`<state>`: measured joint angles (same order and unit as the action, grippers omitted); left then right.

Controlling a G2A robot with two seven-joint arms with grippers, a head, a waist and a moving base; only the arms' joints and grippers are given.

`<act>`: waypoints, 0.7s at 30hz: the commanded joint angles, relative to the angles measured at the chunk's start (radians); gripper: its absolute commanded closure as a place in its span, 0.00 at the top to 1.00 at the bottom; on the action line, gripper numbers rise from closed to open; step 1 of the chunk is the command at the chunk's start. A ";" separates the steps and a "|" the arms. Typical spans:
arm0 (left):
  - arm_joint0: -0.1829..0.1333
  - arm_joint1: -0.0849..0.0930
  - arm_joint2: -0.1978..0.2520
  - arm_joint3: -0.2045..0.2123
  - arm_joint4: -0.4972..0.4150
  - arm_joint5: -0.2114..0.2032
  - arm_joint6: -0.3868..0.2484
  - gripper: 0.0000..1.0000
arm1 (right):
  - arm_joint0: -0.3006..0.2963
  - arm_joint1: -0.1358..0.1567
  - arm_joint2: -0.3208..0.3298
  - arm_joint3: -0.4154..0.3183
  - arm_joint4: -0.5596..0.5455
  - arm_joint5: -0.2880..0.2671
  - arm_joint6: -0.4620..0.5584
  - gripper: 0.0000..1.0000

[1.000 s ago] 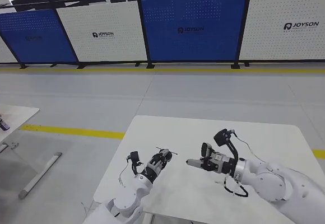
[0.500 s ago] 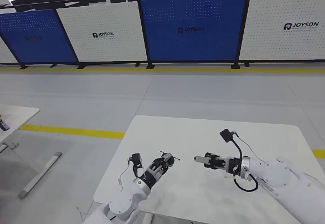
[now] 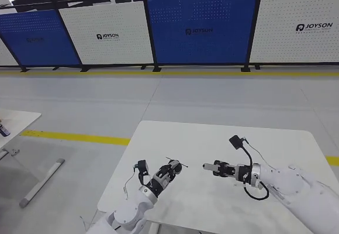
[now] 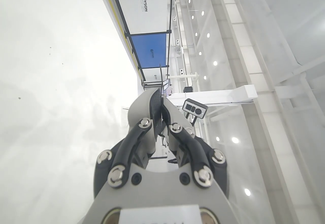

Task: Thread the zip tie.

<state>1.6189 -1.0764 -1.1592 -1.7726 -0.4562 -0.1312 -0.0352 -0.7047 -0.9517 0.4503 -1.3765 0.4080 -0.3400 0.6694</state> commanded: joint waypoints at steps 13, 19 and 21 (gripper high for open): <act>-0.020 -0.010 0.008 0.005 0.018 0.066 -0.012 0.00 | 0.037 -0.141 -0.017 0.234 0.110 0.000 0.125 1.00; -0.020 -0.010 0.008 0.005 0.018 0.066 -0.012 0.00 | 0.037 -0.141 -0.017 0.234 0.110 0.000 0.125 1.00; -0.020 -0.010 0.008 0.005 0.018 0.066 -0.012 0.00 | 0.037 -0.141 -0.017 0.234 0.110 0.000 0.125 1.00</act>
<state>1.5991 -1.0860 -1.1517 -1.7672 -0.4377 -0.0647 -0.0471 -0.6681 -1.0926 0.4335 -1.1428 0.5178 -0.3400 0.7948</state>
